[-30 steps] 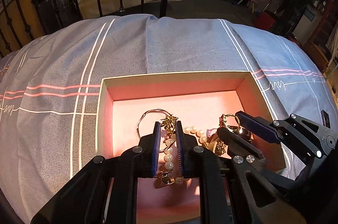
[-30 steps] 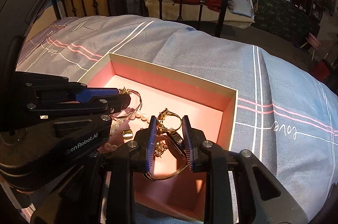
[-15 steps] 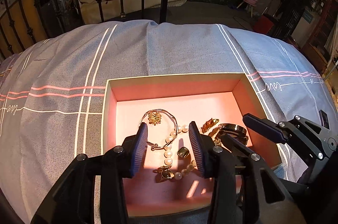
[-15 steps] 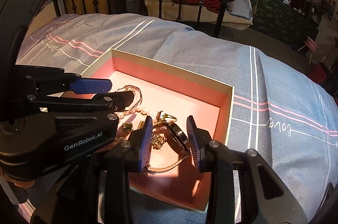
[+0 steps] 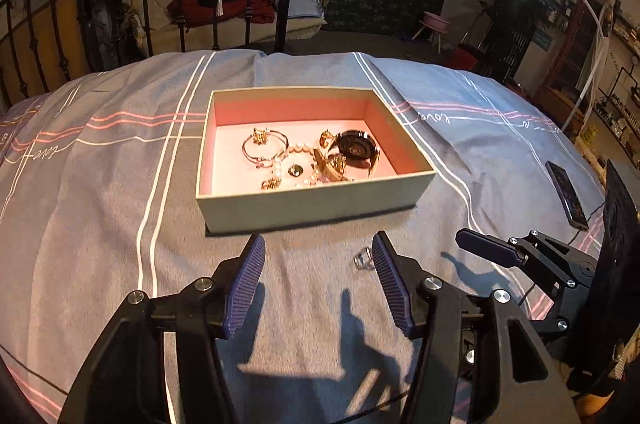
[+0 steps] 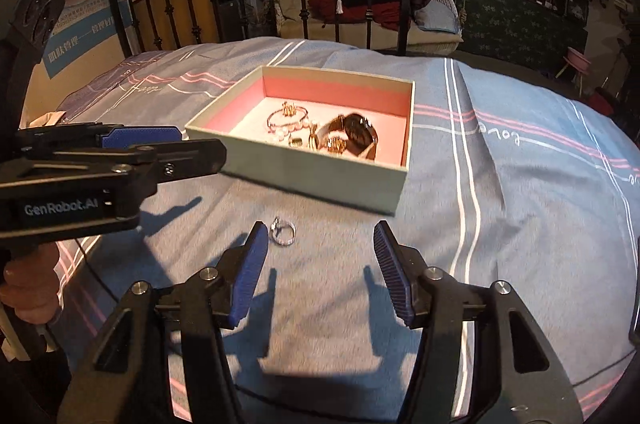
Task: Organize jewelry
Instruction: 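Move both grippers back toward the silver ring on the cover, then grasp the silver ring with the right gripper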
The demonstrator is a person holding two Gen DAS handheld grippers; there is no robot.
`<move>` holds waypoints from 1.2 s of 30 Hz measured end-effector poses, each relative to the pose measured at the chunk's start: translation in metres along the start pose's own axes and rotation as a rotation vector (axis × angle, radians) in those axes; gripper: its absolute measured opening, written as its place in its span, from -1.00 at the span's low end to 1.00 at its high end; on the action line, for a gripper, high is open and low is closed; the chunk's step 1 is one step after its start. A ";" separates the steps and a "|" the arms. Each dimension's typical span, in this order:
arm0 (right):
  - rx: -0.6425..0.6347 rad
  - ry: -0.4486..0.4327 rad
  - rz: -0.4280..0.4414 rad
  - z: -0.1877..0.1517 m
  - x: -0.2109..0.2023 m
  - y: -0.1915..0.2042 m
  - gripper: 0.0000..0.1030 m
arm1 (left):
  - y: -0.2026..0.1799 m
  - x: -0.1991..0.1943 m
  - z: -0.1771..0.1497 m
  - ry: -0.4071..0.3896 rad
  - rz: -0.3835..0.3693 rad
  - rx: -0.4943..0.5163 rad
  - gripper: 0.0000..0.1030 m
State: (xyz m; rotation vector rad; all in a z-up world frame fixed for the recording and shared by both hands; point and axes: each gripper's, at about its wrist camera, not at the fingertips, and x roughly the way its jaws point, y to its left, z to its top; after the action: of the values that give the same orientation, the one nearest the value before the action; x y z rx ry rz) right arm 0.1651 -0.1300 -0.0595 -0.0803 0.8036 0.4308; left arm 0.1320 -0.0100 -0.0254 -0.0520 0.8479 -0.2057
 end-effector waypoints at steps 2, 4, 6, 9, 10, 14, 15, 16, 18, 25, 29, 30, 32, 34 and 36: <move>0.020 0.032 0.000 -0.015 0.003 -0.003 0.08 | -0.001 0.008 -0.012 0.026 0.016 0.014 0.07; 0.036 0.043 0.002 -0.024 0.006 -0.006 0.08 | 0.000 0.015 -0.021 0.049 0.040 0.021 0.06; 0.030 0.045 0.000 -0.022 0.007 -0.004 0.08 | 0.003 0.021 -0.024 0.057 0.057 0.017 0.06; -0.004 0.055 0.009 -0.016 0.012 0.002 0.08 | 0.006 0.029 -0.024 0.074 0.054 0.011 0.06; -0.012 0.061 0.019 -0.014 0.015 0.003 0.08 | 0.007 0.030 -0.024 0.072 0.051 0.009 0.06; -0.068 0.090 0.031 0.002 0.033 0.011 0.07 | 0.011 0.037 -0.022 0.085 0.057 -0.003 0.03; -0.088 0.105 0.041 0.005 0.038 0.014 -0.06 | 0.014 0.037 -0.021 0.085 0.055 -0.009 0.03; -0.106 0.116 0.050 0.009 0.042 0.017 -0.12 | 0.016 0.037 -0.020 0.087 0.047 -0.017 0.02; -0.126 0.128 0.064 0.014 0.049 0.020 -0.15 | 0.022 0.037 -0.018 0.093 0.031 -0.035 -0.06; -0.177 0.137 0.072 0.023 0.058 0.028 -0.59 | 0.020 0.040 -0.016 0.112 0.018 -0.016 -0.67; -0.206 0.113 0.059 0.019 0.052 0.035 -0.59 | 0.012 0.039 -0.016 0.110 0.015 0.013 -0.80; -0.204 0.106 0.060 0.018 0.049 0.036 -0.59 | 0.011 0.038 -0.016 0.107 0.014 0.017 -0.80; -0.194 0.093 0.070 0.017 0.043 0.037 -0.59 | 0.009 0.036 -0.016 0.099 0.005 0.020 -0.81; -0.180 0.079 0.078 0.015 0.037 0.038 -0.59 | 0.007 0.035 -0.015 0.098 -0.002 0.023 -0.81; -0.166 0.075 0.079 0.013 0.033 0.036 -0.59 | 0.004 0.036 -0.015 0.100 0.001 0.027 -0.81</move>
State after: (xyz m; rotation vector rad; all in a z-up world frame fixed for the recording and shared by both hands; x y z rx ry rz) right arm 0.1797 -0.0826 -0.0710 -0.2205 0.8458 0.5711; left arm 0.1443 -0.0126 -0.0621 -0.0156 0.9447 -0.2200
